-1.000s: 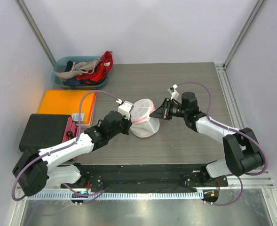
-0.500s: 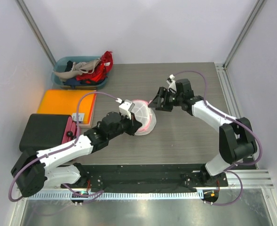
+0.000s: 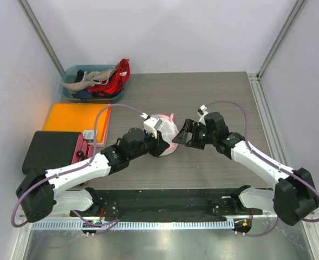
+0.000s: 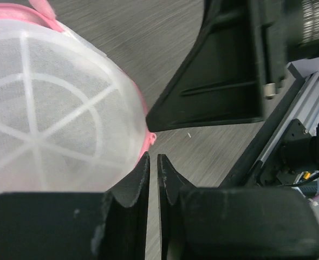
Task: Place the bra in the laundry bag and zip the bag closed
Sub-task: Zip the zipper on the laundry bag.
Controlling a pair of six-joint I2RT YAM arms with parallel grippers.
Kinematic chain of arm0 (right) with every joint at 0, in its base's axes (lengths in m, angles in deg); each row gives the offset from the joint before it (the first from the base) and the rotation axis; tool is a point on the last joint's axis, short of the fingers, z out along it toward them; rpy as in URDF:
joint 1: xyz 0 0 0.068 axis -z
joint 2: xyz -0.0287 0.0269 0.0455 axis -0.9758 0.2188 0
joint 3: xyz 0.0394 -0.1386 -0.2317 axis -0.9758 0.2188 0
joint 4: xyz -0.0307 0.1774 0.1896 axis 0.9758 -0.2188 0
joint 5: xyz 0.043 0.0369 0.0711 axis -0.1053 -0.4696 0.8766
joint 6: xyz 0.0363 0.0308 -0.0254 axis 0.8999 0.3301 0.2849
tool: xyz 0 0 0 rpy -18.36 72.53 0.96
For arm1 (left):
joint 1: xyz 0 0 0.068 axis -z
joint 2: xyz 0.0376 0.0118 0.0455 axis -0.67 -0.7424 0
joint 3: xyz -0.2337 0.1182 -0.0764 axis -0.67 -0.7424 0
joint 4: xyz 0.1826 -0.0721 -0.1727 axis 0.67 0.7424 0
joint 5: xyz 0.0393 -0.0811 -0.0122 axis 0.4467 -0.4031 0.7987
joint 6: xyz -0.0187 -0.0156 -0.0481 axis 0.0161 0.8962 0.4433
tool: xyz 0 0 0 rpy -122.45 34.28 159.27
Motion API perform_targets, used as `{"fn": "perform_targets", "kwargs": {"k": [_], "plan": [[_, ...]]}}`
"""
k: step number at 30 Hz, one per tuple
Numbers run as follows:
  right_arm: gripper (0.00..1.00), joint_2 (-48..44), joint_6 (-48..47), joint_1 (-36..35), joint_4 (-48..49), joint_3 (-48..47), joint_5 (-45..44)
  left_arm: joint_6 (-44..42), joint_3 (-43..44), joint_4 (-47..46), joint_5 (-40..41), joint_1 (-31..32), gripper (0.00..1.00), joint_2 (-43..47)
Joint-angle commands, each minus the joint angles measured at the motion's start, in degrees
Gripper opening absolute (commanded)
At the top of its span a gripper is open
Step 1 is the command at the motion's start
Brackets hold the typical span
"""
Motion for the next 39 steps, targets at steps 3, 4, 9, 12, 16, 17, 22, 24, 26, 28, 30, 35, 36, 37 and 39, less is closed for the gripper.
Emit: {"fn": "perform_targets", "kwargs": {"k": [3, 4, 9, 12, 16, 17, 22, 24, 26, 28, 30, 35, 36, 37, 39], "plan": [[0.85, 2.28, -1.22, -0.66, 9.19, 2.16, 2.12, -0.77, 2.68, 5.73, -3.53, 1.89, 0.17, 4.63], [0.82, 3.24, -1.31, -0.66, 9.81, 1.90, 2.64, -0.68, 2.86, 7.92, -3.62, 2.50, 0.19, 4.72], [0.74, 5.70, -0.87, -0.67, 11.75, 0.84, 3.08, -0.24, 3.83, 12.42, 2.76, 7.59, 0.29, 4.20], [0.74, 6.50, -0.70, -0.84, 13.68, 0.14, 3.53, 1.07, 4.61, 12.60, 8.83, 11.02, 0.30, 3.06], [0.48, 8.08, 0.44, -0.84, 12.62, -1.44, 3.17, 1.25, 6.98, 12.68, 31.64, 17.87, 0.27, -1.24], [0.44, 8.25, 1.84, -1.01, 12.80, -1.62, 3.44, 1.42, 7.77, 12.95, 33.80, 18.15, 0.26, -3.87], [0.30, 7.64, 6.15, -1.19, 12.45, -2.06, 3.70, 3.10, 12.96, 15.41, 41.47, 18.41, 0.19, -8.19], [0.19, 7.12, 9.05, -1.19, 12.45, -1.80, 3.35, 2.74, 14.37, 15.32, 41.46, 18.41, 0.25, -8.90], [0.11, 5.89, 11.25, -1.19, 13.41, -0.66, 3.44, 3.18, 15.68, 16.02, 42.51, 18.33, 0.33, -9.16], [0.08, 4.75, 14.85, -1.28, 14.20, 0.48, 3.18, 3.01, 16.39, 16.38, 42.26, 18.24, 0.40, -9.87], [0.06, 4.21, 17.92, -1.28, 14.82, 1.01, 2.83, 2.83, 17.54, 16.90, 41.82, 18.24, 0.41, -10.57], [0.01, 4.12, 24.08, -1.37, 16.57, 2.25, 2.56, 1.43, 19.03, 17.43, 42.25, 18.24, 0.36, -13.12], [0.01, 4.12, 25.13, -1.54, 16.58, 2.25, 2.65, 0.73, 19.12, 17.43, 43.56, 18.24, 0.36, -13.56], [0.01, 3.95, 25.58, -1.54, 16.49, 2.25, 2.30, 0.11, 19.38, 17.43, 44.01, 18.24, 0.36, -14.34], [0.01, 3.60, 26.55, -1.54, 16.58, 2.33, 2.04, -1.03, 20.08, 17.87, 45.76, 18.24, 0.36, -15.31]]}}
